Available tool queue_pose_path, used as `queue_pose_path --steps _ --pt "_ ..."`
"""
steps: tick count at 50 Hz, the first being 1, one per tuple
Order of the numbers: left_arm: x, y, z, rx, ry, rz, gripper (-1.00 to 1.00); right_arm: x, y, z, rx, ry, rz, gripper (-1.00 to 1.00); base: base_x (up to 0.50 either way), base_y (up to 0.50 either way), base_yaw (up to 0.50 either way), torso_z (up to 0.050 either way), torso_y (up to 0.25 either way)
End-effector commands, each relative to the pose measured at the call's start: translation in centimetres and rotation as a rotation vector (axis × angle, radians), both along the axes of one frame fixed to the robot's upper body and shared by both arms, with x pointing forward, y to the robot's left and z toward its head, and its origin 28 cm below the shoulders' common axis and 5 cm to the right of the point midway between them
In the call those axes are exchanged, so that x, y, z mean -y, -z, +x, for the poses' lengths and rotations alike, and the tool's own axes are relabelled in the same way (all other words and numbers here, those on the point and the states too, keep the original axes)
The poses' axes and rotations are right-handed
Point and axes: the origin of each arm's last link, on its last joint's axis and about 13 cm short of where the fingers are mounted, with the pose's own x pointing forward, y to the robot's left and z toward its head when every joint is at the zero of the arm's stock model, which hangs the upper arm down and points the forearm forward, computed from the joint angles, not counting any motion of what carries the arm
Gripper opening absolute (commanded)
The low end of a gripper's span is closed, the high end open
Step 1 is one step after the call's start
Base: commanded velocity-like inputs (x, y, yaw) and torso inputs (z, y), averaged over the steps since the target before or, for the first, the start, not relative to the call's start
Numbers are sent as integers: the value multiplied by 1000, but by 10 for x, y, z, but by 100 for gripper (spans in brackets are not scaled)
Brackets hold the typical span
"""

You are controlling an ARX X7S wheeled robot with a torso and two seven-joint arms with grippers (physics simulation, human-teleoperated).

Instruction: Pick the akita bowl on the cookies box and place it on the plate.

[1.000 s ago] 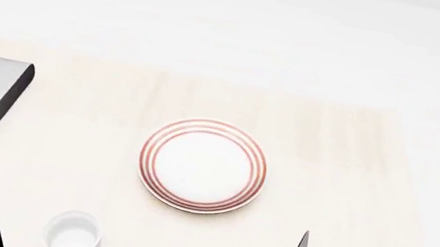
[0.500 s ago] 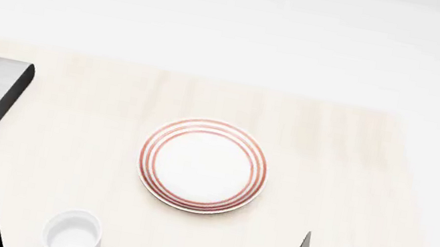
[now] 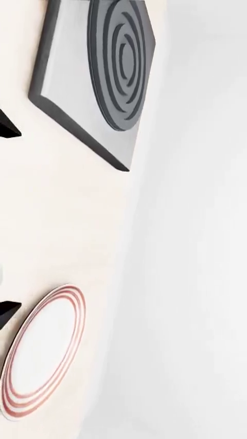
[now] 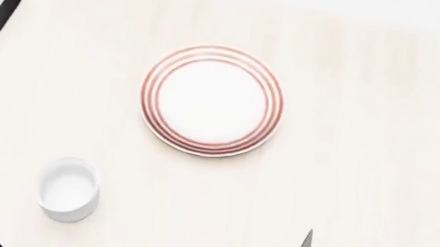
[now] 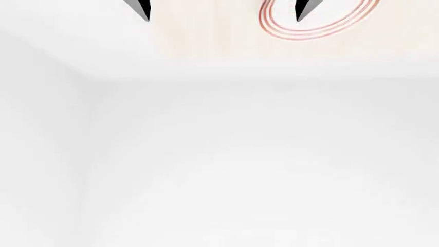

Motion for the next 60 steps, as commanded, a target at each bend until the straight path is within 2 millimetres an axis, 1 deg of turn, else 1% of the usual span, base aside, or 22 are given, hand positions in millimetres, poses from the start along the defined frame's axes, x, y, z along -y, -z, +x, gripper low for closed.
queue_pose_path --steps 1,20,21,24,25,28,29,31,32,34,36,37,39,41,43,45,48,51,52,54,57,60 --pt "0 0 0 5 -4 3 100 0 0 0 0 -1 -6 100 0 0 0 0 -250" --pt "0 2 -1 1 -6 0 100 0 1 0 -2 -8 -9 100 0 0 0 0 -250" --pt "0 1 0 1 -27 5 100 0 1 0 -8 -11 -7 100 0 0 0 0 -250" --pt "0 1 2 -23 -33 4 100 1 1 2 -37 -20 9 100 0 0 0 0 0" --pt "0 2 3 -32 -43 35 100 1 1 4 -62 -27 14 100 0 0 0 0 0" --pt "-1 0 3 -35 -53 58 100 2 1 5 -87 -37 24 100 0 0 0 0 0" --pt "-2 -2 4 -34 -52 55 100 2 0 6 -132 -64 31 100 0 0 0 0 0" --pt "-4 -4 6 -31 -67 76 100 1 -1 7 -151 -84 5 100 0 0 0 0 0" --pt "-6 -4 8 -47 -53 105 100 0 -4 4 -164 -130 -10 100 0 0 0 0 0" --pt "-9 -6 11 -52 -65 105 100 1 -8 5 -158 -112 -22 100 0 0 0 0 0" --pt "-12 -10 13 -67 -59 99 100 3 -14 7 -180 -139 -49 100 0 0 0 0 0" --pt "-16 -13 15 -85 -59 106 100 5 -20 9 -185 -142 -86 100 0 0 0 0 0" --pt "-18 -15 17 -100 -55 141 100 7 -28 12 -198 -141 -136 100 0 0 0 0 0" --pt "-21 -20 18 -93 -74 153 100 9 -37 15 -190 -135 -180 100 0 0 0 0 0" --pt "-22 -23 21 -115 -93 162 100 11 -44 17 -183 -123 -208 100 0 0 0 0 0" --pt "-23 -27 22 -100 -109 179 100 12 -52 20 -189 -125 -233 100 0 0 0 0 0" --pt "-23 -30 21 -93 -115 191 100 12 -60 21 -194 -142 -247 100 0 0 0 0 0" --pt "-24 -33 22 -103 -124 202 100 11 -67 21 -227 -250 -306 100 0 0 0 0 0" --pt "-24 -34 23 -107 -116 206 100 11 -70 22 -217 -235 -305 100 0 0 0 0 0" --pt "-24 -37 23 -102 -106 221 100 10 -76 22 -235 -293 -324 100 0 0 0 0 0" --pt "-25 -42 23 -89 -102 221 100 8 -85 20 -229 -326 -383 100 0 0 0 0 0" --pt "-26 -45 22 -86 -99 215 100 7 -95 19 -255 -375 -397 100 0 0 0 0 0"
